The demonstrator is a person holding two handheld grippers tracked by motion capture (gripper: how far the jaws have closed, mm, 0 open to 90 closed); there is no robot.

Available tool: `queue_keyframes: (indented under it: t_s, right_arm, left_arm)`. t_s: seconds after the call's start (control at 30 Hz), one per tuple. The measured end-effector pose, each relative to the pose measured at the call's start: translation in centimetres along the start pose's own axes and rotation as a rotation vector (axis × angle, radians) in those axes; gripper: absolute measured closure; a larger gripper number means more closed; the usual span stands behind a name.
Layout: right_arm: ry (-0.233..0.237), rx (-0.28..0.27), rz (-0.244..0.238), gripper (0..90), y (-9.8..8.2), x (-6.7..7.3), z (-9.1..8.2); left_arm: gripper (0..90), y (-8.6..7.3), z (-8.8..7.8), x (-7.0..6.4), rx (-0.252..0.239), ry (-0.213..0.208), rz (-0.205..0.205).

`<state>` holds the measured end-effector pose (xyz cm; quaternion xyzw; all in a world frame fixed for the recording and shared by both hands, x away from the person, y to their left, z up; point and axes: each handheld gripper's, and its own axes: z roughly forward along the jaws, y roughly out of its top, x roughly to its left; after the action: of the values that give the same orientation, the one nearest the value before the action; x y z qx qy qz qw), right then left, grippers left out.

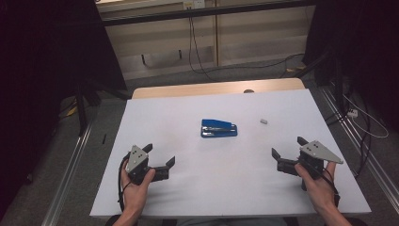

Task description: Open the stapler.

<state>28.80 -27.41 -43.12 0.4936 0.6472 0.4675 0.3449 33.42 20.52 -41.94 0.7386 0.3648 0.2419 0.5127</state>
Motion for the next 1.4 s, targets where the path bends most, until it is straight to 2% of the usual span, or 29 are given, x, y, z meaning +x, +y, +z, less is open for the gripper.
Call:
queue_keyframes:
  t_s: [0.2,0.33,0.4,0.47,0.5,0.57,0.63,0.7,0.73,0.9,0.97,1.0,1.1,1.13,1.2,1.3,1.33,1.4]
  right_arm:
    - [0.006,0.007,-0.011,1.8,0.0,0.1,0.0]
    - [0.017,0.014,-0.015,1.7,-0.1,0.1,0.1]
    - [0.023,0.011,-0.021,1.5,-0.1,0.1,0.1]
    - [0.014,0.025,-0.052,1.5,-0.1,0.1,0.2]
    - [0.014,0.025,-0.052,1.5,-0.1,0.1,0.2]
    - [0.035,0.032,-0.036,1.2,-0.1,0.2,0.4]
    - [0.044,0.032,-0.041,1.3,-0.1,0.4,0.5]
    - [0.068,0.017,-0.023,1.8,0.1,0.6,0.6]
    - [0.082,0.005,-0.024,1.5,0.2,0.9,0.7]
    - [0.093,0.0,-0.042,1.5,0.4,1.1,1.1]
    - [0.099,-0.004,-0.027,2.1,0.6,1.3,1.4]
    - [0.117,-0.006,-0.036,2.0,0.8,1.6,1.7]
    - [0.123,0.003,-0.051,1.9,0.8,1.9,2.1]
    - [0.135,0.004,-0.041,1.7,0.9,2.1,2.3]
    - [0.15,0.009,-0.031,1.7,1.0,2.4,2.7]
    - [0.168,0.01,-0.043,1.7,1.3,3.0,3.4]
    - [0.188,0.031,-0.048,1.4,1.6,3.4,3.9]
    - [0.196,0.029,-0.056,1.4,1.7,3.7,4.3]
  left_arm:
    - [3.3,0.0,0.2,0.1,0.018,-0.003,0.01]
    - [3.7,0.0,0.5,0.1,0.026,-0.001,0.002]
    - [3.9,0.0,0.7,0.1,0.032,-0.011,0.015]
    - [4.2,0.0,0.9,-0.3,0.048,-0.025,0.04]
    - [4.2,0.0,1.0,-0.4,0.048,-0.034,0.038]
    - [4.7,0.0,1.1,-0.6,0.062,-0.05,0.038]
    - [5.4,0.0,1.2,-0.7,0.056,-0.046,0.041]
    - [5.5,0.1,1.3,-0.6,0.043,-0.051,0.044]
    - [6.3,0.1,1.4,-0.6,0.043,-0.051,0.039]
    - [9.5,0.2,2.1,-0.4,0.063,-0.087,0.009]
    - [9.7,0.3,2.5,-0.6,0.065,-0.099,0.009]
    - [9.6,0.4,2.7,-0.6,0.073,-0.104,0.017]
    - [9.6,0.6,3.3,-1.1,0.076,-0.092,0.021]
    - [9.6,0.7,3.5,-1.2,0.078,-0.098,0.017]
    - [9.3,0.9,3.9,-1.4,0.071,-0.111,0.012]
    - [8.2,1.3,4.1,-1.4,0.065,-0.111,0.031]
    - [7.2,1.3,4.2,-1.4,0.059,-0.111,0.037]
    - [5.1,1.4,4.3,-1.3,0.051,-0.131,0.025]
